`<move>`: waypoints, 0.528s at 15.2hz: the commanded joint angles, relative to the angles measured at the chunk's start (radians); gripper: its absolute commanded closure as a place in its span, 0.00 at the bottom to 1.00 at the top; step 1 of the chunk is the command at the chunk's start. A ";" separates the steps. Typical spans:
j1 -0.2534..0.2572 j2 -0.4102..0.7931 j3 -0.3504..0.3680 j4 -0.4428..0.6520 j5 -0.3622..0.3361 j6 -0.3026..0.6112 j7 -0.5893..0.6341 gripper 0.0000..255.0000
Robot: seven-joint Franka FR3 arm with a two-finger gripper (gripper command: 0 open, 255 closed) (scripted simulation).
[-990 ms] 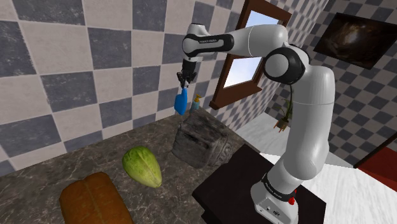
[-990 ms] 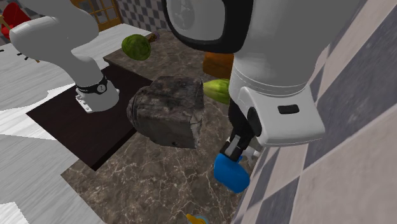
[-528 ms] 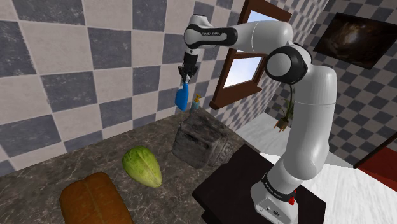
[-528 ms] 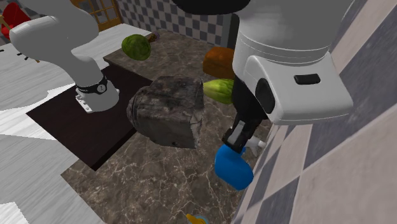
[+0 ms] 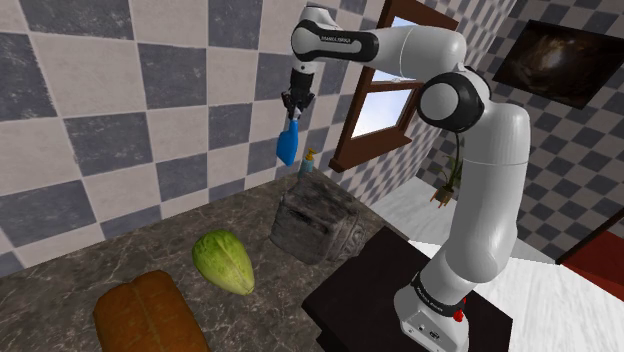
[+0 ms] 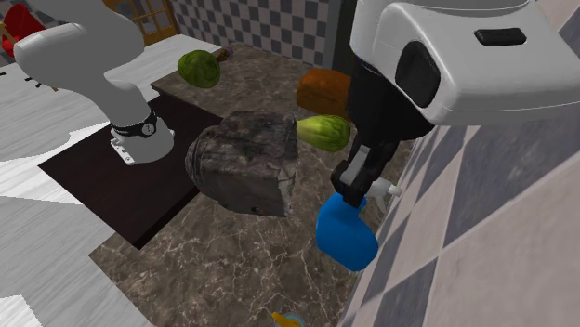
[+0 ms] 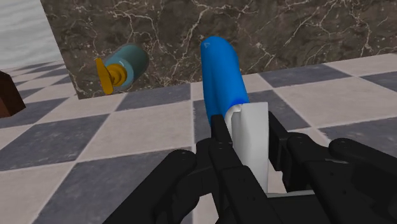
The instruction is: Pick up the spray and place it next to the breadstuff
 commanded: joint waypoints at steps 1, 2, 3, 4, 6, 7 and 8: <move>0.000 0.003 0.000 0.033 0.000 -0.030 -0.001 1.00; 0.000 0.005 0.000 0.049 0.000 -0.045 -0.001 1.00; 0.000 0.007 0.000 0.065 0.000 -0.059 -0.001 1.00; 0.000 0.009 0.000 0.082 0.000 -0.074 -0.001 1.00; 0.000 0.015 0.000 0.118 0.000 -0.104 -0.001 1.00; 0.000 0.018 0.000 0.137 0.000 -0.120 -0.002 1.00; 0.000 0.022 0.000 0.157 0.000 -0.136 -0.002 1.00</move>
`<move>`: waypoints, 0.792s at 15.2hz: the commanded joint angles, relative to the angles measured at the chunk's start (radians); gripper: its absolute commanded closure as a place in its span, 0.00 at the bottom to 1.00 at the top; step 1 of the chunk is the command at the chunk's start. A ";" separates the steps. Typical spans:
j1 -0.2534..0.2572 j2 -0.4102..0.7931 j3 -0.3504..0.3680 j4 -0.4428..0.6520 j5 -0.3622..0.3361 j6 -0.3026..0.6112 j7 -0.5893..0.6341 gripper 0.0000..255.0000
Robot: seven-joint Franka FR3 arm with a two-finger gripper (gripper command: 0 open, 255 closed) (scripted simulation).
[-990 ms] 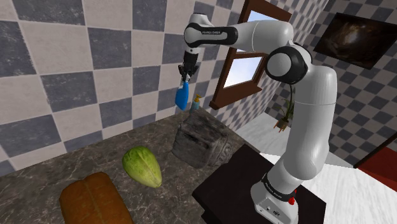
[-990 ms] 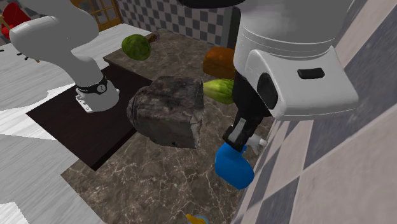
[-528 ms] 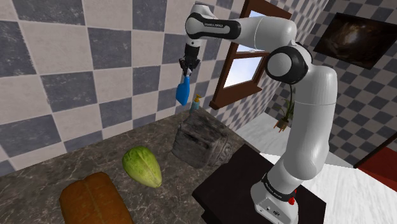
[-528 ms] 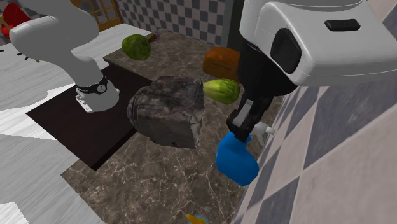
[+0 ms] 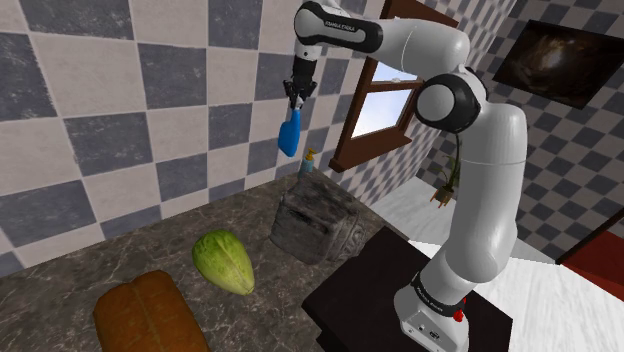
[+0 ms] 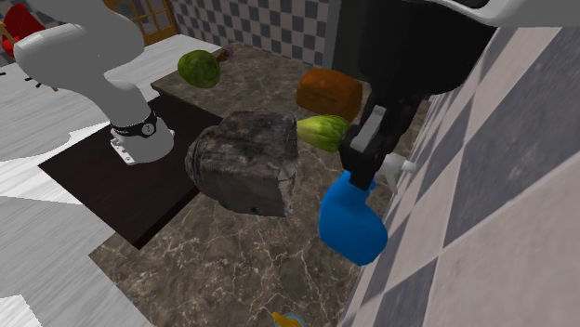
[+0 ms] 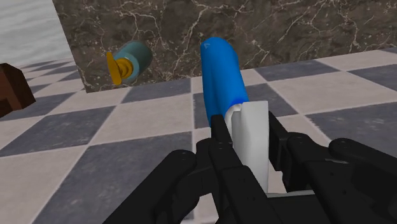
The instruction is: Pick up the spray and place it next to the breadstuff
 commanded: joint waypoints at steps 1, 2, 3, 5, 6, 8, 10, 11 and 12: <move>0.001 0.007 0.000 0.043 0.000 -0.036 0.000 1.00; 0.001 0.012 0.000 0.064 0.000 -0.052 0.000 1.00; 0.001 0.018 0.000 0.087 0.000 -0.069 0.000 1.00; 0.001 0.031 0.000 0.135 0.000 -0.104 0.000 1.00; 0.013 -0.012 0.004 0.073 -0.002 -0.085 0.015 1.00; 0.037 -0.086 0.012 -0.032 -0.005 -0.056 0.047 1.00; 0.059 -0.152 0.023 -0.119 -0.008 -0.034 0.080 1.00; 0.071 -0.182 0.028 -0.157 -0.010 -0.026 0.097 1.00; 0.082 -0.210 0.035 -0.193 -0.011 -0.019 0.115 1.00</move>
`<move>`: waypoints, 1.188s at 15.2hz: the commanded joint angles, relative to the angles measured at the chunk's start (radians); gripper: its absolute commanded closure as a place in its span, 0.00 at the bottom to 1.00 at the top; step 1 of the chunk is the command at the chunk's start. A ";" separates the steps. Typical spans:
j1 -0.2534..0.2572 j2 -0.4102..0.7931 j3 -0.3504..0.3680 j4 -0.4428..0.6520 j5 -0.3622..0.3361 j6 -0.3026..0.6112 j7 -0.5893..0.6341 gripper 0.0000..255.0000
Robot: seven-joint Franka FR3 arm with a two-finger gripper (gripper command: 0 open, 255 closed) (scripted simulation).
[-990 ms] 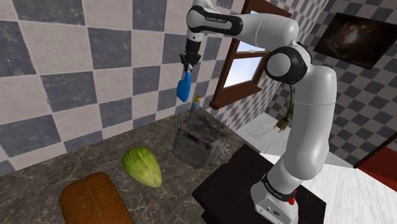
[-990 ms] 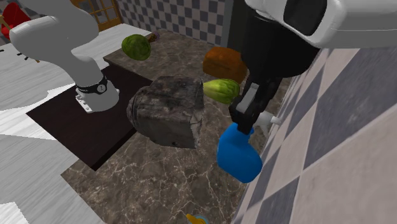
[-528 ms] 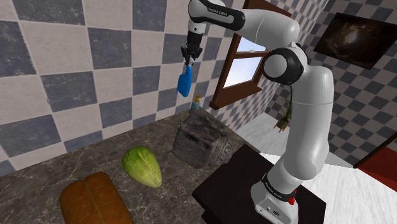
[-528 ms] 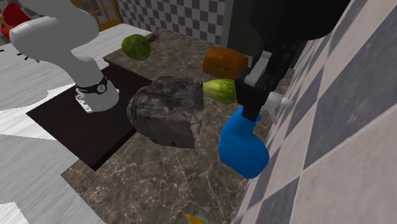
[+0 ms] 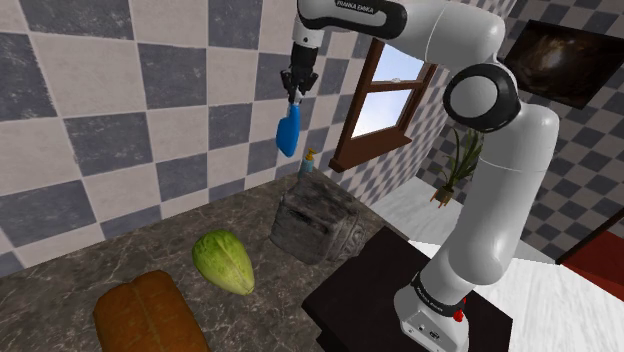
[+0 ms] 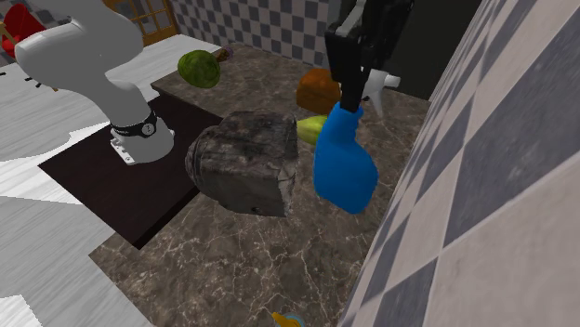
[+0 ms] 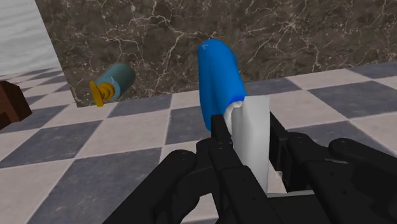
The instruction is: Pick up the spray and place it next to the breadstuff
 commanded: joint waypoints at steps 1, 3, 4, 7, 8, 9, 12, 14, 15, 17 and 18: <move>0.022 -0.062 0.012 -0.082 -0.002 0.019 0.035 1.00; 0.044 -0.113 0.026 -0.142 -0.003 0.028 0.071 1.00; 0.055 -0.136 0.033 -0.168 -0.003 0.031 0.090 1.00; 0.086 -0.200 0.058 -0.238 -0.002 0.035 0.146 1.00; 0.097 -0.220 0.067 -0.258 -0.001 0.035 0.166 1.00; 0.107 -0.238 0.076 -0.276 0.000 0.035 0.185 1.00; 0.137 -0.287 0.106 -0.323 0.004 0.031 0.245 1.00; 0.158 -0.316 0.127 -0.347 0.008 0.027 0.286 1.00; 0.168 -0.329 0.137 -0.357 0.011 0.024 0.307 1.00; 0.189 -0.351 0.160 -0.373 0.015 0.017 0.349 1.00; 0.199 -0.361 0.171 -0.379 0.018 0.014 0.371 1.00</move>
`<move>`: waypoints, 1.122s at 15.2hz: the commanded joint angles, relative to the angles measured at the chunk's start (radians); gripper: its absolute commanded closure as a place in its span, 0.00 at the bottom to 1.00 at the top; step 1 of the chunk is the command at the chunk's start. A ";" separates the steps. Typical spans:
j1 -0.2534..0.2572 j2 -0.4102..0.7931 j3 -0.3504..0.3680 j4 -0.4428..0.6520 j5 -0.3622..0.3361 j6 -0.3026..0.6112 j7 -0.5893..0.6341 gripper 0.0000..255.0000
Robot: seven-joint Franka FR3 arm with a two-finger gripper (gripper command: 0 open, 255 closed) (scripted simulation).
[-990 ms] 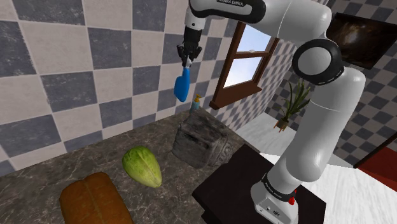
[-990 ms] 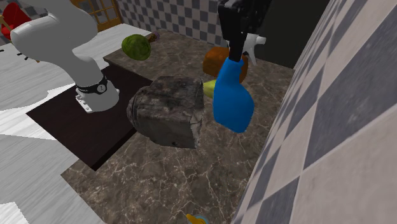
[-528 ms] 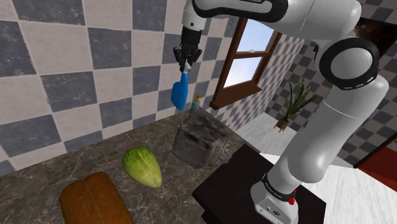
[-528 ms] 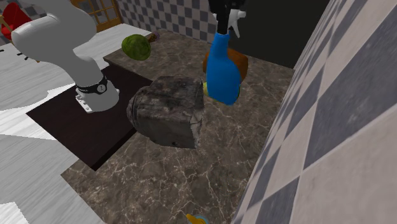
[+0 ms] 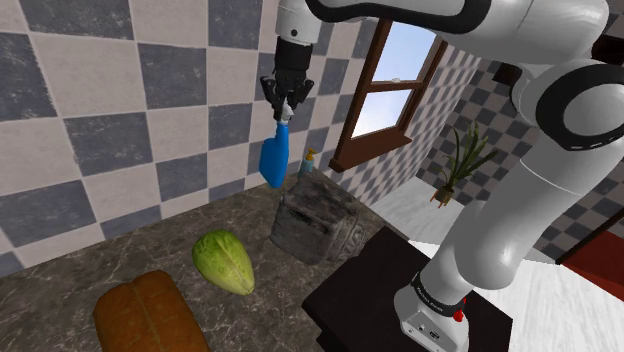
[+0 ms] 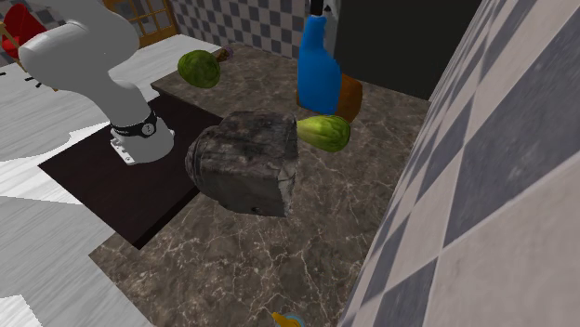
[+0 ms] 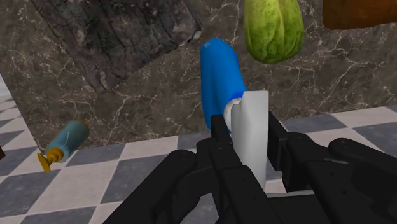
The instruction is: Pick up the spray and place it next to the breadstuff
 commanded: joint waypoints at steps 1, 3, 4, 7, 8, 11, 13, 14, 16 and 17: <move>0.021 -0.031 0.023 -0.025 0.007 -0.006 0.044 1.00; 0.041 -0.046 0.047 -0.032 0.012 -0.015 0.088 1.00; 0.051 -0.052 0.059 -0.033 0.014 -0.019 0.111 1.00; 0.082 -0.064 0.098 -0.030 0.021 -0.034 0.179 1.00; 0.092 -0.066 0.111 -0.026 0.023 -0.039 0.203 1.00; 0.124 -0.065 0.152 -0.009 0.027 -0.055 0.275 1.00; 0.145 -0.058 0.180 0.009 0.028 -0.067 0.324 1.00; 0.155 -0.053 0.194 0.020 0.027 -0.073 0.349 1.00; 0.177 -0.039 0.224 0.045 0.025 -0.085 0.401 1.00; 0.188 -0.031 0.239 0.060 0.022 -0.092 0.427 1.00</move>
